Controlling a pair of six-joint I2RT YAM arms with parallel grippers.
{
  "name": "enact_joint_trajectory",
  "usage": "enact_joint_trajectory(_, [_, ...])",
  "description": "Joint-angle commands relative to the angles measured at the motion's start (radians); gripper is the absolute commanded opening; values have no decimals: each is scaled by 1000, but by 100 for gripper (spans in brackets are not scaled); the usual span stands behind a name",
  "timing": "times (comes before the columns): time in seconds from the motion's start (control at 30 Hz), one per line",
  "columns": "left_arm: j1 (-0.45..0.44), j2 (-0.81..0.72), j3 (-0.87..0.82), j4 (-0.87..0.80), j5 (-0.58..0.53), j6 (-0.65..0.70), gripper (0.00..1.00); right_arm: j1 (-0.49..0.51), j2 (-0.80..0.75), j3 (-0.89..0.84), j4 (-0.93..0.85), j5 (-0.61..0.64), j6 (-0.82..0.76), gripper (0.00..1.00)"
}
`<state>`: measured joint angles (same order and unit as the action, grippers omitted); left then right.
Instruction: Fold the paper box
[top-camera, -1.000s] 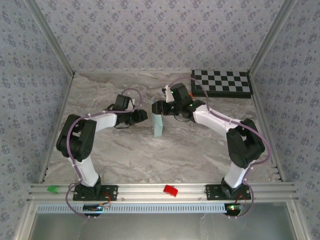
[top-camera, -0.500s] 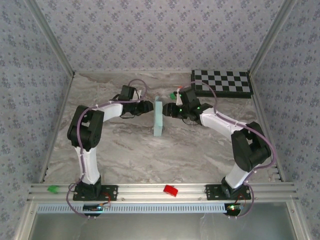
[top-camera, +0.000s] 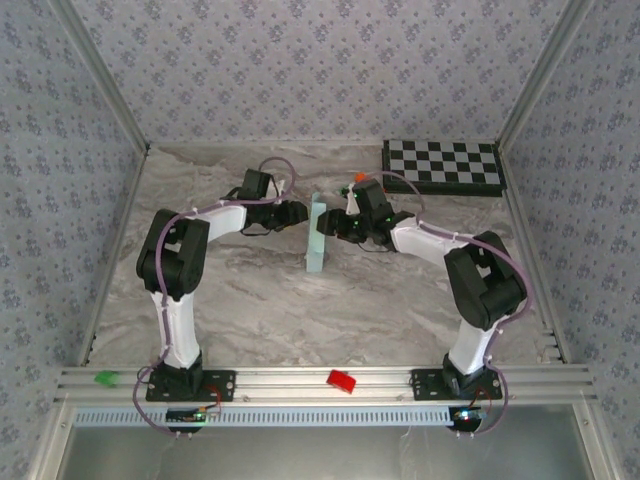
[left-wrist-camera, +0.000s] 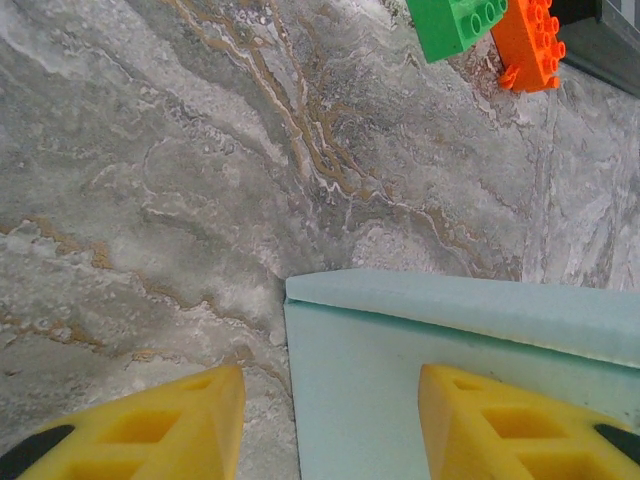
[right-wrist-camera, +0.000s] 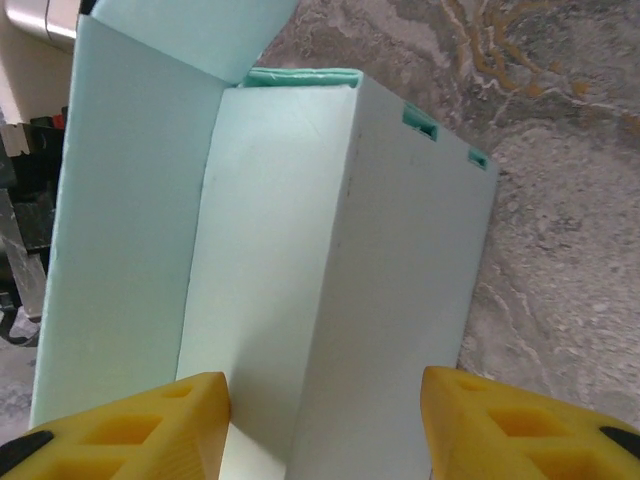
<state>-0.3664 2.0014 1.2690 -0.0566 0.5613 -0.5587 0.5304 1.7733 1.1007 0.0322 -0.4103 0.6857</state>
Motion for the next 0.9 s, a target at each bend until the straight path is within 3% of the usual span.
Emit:
enact_joint_trajectory(0.0, [-3, 20, 37, -23, 39, 20, 49, 1, 36, 24, 12, -25, 26, 54])
enact_joint_trajectory(0.4, [-3, 15, 67, -59, 48, 35, 49, 50, 82, 36, -228, 198, 60, 44])
enact_joint_trajectory(0.87, [-2, -127, 77, -184, -125, 107, 50, 67, 46, 34, -158, 224, 127, 42])
